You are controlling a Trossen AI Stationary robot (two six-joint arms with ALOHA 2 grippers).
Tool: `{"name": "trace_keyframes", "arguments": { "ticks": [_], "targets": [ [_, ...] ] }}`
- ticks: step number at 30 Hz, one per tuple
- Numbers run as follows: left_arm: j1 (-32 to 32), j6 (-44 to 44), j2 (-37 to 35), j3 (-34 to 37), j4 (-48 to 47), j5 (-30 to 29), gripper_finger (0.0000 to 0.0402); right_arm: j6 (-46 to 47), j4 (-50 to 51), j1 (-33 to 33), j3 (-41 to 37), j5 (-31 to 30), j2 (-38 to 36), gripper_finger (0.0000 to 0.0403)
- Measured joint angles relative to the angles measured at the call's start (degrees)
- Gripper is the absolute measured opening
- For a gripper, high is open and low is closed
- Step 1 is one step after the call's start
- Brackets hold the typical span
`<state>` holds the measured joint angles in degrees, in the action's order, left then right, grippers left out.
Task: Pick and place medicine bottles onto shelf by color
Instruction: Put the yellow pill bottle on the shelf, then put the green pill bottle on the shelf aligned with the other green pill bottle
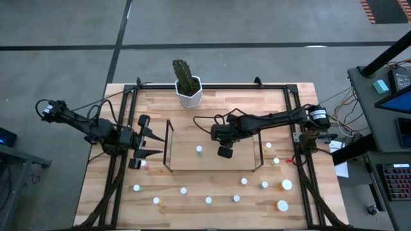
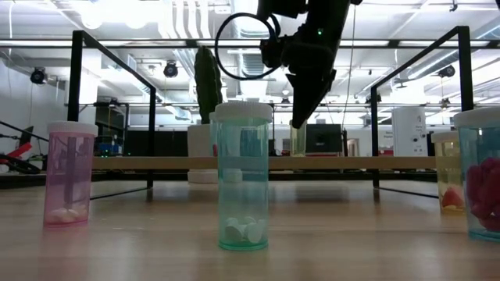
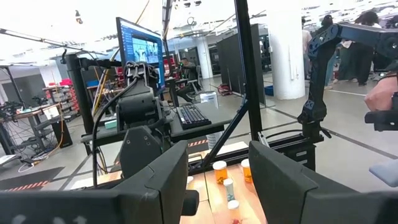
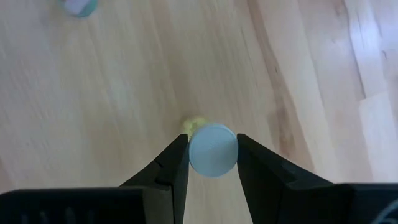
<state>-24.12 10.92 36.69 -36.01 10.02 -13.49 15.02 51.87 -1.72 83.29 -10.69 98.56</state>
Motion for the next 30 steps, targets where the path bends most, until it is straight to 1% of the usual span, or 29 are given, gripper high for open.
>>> {"name": "trace_keyframes", "arguments": {
  "ticks": [4,13,17,20,23,28,30],
  "targets": [
    [0.0,0.0,0.02,0.0,0.0,0.0,0.0153,0.01,-0.03,0.0,0.0,0.01,-0.17,0.0119],
    [0.0,0.0,0.0,0.0,0.01,0.0,0.0153,0.01,-0.14,0.0,0.0,0.06,-0.22,0.0175],
    [0.0,0.01,0.0,0.0,0.02,0.01,0.0153,0.0,0.8,0.0,0.66,0.13,-0.45,0.0184],
    [0.0,0.0,0.02,0.0,0.01,0.0,0.0153,0.55,1.84,-0.39,3.63,0.07,-0.57,0.0184],
    [0.0,0.0,0.05,0.0,0.02,0.0,0.0153,1.52,2.39,-2.55,7.07,-0.05,-0.74,0.018],
    [-0.02,-0.06,0.22,0.0,0.02,0.01,0.0153,2.09,1.3,-9.78,9.86,-0.06,-0.79,0.017],
    [-0.02,-0.07,0.39,0.0,0.04,0.02,0.0153,3.85,1.41,-12.76,10.15,-1.26,-0.79,0.0167]
  ]
}}
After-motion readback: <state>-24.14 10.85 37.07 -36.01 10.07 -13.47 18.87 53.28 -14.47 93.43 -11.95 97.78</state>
